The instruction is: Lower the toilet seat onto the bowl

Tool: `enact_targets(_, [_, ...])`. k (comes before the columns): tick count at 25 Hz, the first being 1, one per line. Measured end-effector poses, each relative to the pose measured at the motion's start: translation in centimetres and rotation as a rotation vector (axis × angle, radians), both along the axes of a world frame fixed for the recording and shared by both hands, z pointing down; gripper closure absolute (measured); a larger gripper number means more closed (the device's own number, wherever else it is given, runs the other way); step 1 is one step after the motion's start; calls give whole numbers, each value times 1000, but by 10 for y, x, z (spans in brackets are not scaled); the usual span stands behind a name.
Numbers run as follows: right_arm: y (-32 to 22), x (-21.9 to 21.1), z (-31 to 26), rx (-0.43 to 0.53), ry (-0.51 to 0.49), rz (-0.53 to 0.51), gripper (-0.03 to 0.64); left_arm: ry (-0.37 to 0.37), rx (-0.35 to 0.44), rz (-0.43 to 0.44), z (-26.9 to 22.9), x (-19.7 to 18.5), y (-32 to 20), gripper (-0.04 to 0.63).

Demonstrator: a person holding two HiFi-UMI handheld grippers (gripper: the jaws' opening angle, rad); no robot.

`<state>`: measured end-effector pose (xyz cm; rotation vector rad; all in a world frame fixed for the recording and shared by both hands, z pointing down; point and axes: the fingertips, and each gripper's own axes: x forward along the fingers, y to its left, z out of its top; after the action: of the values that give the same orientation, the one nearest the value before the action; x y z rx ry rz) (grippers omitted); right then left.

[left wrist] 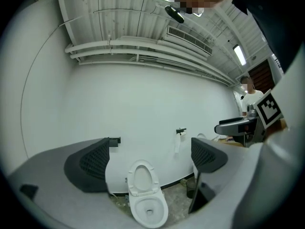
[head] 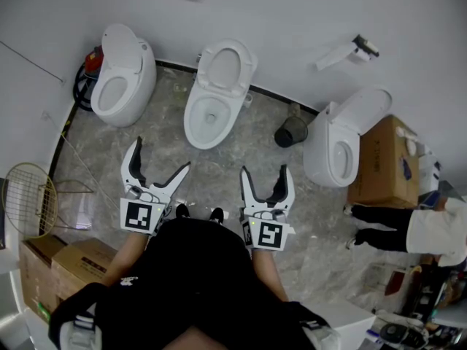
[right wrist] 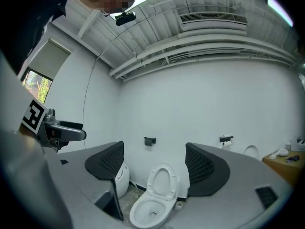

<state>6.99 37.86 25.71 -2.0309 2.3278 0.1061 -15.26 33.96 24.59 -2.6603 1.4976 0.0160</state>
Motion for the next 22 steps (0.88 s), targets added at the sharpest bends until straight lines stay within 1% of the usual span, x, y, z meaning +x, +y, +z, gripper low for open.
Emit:
enact_targets(2, [-1,-2,-1,-3,-1,0,215,5,-3,4,0,-3,-1,61])
enact_targets(4, [-2,-4,-1,-7,1,3,215,3,-8,2,1,-7,-2,57])
enact_targets(11, [-1,-21,-4,-14,7,29,215,14,-24,3,2,-31,-6,57])
enact_targets(16, [-1,-40,-5,-19,5,55,215,16,-32,28,2,-48,-12,57])
enact_targets(19, [-6,-53,-11,5,15,60,215,7,-29,48,3,-57,-19,58])
enact_targets(22, [-4,-57,-6,-29,19,79,215,9,-26,62,3,-62,-22,58])
